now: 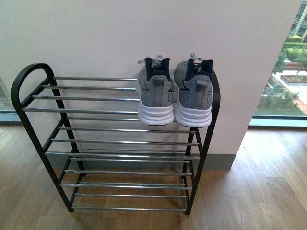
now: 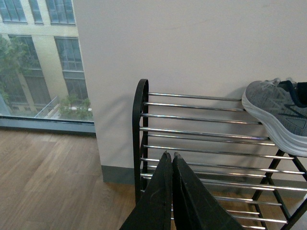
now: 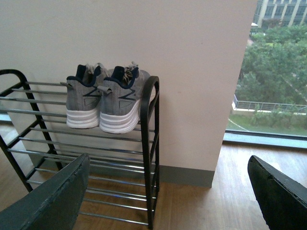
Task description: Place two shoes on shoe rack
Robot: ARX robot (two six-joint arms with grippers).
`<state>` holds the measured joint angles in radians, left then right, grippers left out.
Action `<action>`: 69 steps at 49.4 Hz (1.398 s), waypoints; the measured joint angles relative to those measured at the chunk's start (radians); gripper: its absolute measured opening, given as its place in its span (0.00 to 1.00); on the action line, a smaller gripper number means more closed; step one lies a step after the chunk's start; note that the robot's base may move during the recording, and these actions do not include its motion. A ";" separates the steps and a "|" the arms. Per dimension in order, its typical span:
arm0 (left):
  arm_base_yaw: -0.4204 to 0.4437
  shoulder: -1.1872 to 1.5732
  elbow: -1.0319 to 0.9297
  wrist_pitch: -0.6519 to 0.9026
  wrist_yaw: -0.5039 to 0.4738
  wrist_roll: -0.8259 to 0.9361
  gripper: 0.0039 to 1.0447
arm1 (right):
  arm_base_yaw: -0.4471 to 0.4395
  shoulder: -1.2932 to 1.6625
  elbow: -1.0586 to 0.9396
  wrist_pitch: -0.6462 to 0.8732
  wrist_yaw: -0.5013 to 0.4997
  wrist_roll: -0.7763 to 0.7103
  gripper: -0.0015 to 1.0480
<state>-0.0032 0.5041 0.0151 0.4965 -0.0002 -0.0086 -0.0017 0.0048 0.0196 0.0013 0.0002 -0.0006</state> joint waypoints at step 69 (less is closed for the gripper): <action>0.000 -0.488 0.000 -0.497 0.000 0.000 0.01 | 0.000 0.000 0.000 0.000 0.000 0.000 0.91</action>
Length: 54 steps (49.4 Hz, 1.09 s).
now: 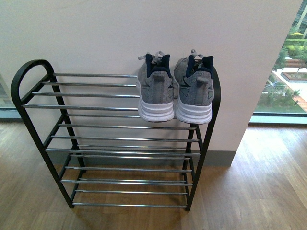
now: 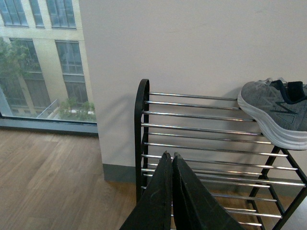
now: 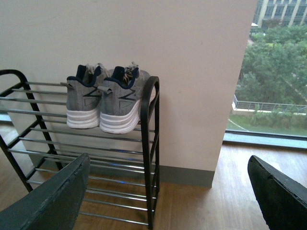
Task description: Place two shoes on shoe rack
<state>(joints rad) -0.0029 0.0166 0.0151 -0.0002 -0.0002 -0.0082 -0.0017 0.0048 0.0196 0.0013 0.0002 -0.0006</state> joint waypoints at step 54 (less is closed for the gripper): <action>0.000 -0.001 0.000 0.000 0.000 0.001 0.91 | 0.000 0.000 0.000 -0.001 0.000 0.000 0.91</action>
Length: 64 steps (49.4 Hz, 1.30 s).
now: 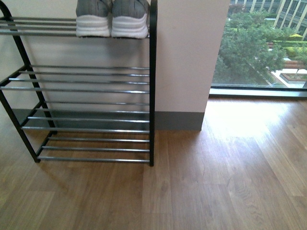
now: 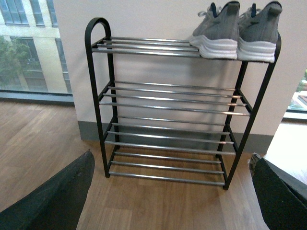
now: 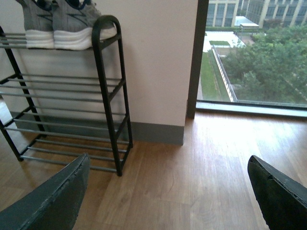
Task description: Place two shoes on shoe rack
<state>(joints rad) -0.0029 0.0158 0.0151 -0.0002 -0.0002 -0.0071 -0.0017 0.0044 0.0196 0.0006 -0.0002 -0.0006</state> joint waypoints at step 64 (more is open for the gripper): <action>0.000 0.000 0.000 0.000 0.000 0.000 0.91 | 0.000 0.000 0.000 0.000 0.000 0.000 0.91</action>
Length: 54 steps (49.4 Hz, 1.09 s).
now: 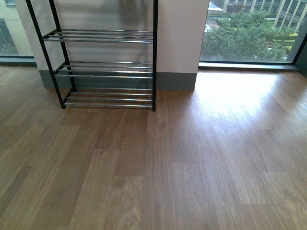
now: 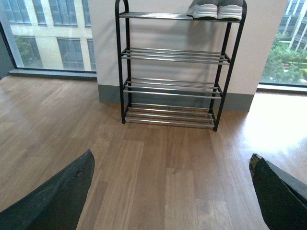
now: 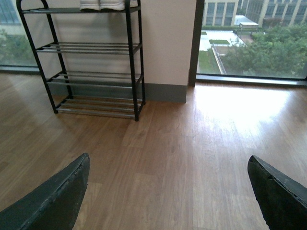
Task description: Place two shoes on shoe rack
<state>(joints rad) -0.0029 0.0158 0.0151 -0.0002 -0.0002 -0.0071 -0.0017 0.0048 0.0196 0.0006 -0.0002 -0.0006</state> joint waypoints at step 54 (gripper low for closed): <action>0.000 0.000 0.000 0.000 0.000 0.000 0.91 | 0.000 0.000 0.000 -0.001 0.000 0.000 0.91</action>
<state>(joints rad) -0.0029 0.0158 0.0151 -0.0002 0.0002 -0.0067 -0.0017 0.0048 0.0196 -0.0006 0.0002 -0.0006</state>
